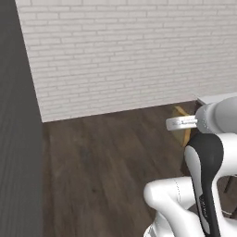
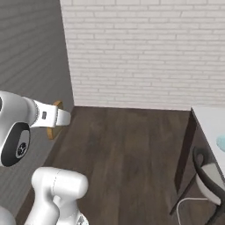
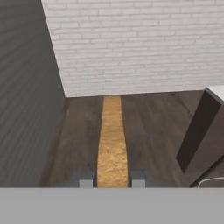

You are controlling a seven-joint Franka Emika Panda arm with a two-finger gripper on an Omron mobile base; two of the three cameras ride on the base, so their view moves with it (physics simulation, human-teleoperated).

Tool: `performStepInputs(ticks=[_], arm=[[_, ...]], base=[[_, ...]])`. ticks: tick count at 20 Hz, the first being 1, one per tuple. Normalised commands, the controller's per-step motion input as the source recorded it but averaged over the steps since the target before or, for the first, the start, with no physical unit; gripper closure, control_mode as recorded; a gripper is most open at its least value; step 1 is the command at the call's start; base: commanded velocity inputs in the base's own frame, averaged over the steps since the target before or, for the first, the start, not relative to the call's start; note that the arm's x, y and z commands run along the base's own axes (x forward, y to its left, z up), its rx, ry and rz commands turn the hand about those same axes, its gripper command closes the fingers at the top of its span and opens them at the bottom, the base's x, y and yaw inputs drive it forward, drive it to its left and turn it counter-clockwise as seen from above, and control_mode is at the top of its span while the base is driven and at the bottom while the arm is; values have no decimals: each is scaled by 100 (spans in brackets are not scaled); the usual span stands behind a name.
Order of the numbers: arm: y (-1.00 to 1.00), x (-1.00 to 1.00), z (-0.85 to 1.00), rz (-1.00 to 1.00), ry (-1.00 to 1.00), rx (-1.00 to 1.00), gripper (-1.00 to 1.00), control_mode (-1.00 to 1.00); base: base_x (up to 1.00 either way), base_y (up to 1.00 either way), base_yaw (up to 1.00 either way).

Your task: Start the toaster. Once the lever pops up, take the bread to the plate on the dining counter.

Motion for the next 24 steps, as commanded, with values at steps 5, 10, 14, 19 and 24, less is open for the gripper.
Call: performStepInputs(ticks=[5,10,14,19,24], arm=[[0,0,0,0,0,0,100,100],[0,0,0,0,0,0,100,100],[0,0,0,0,0,0,100,100],[0,0,0,0,0,0,100,100],[0,0,0,0,0,0,100,100]], base=[[100,20,-1],[100,22,-2],[93,2,-4],[54,-12,-48],[19,-11,-78]])
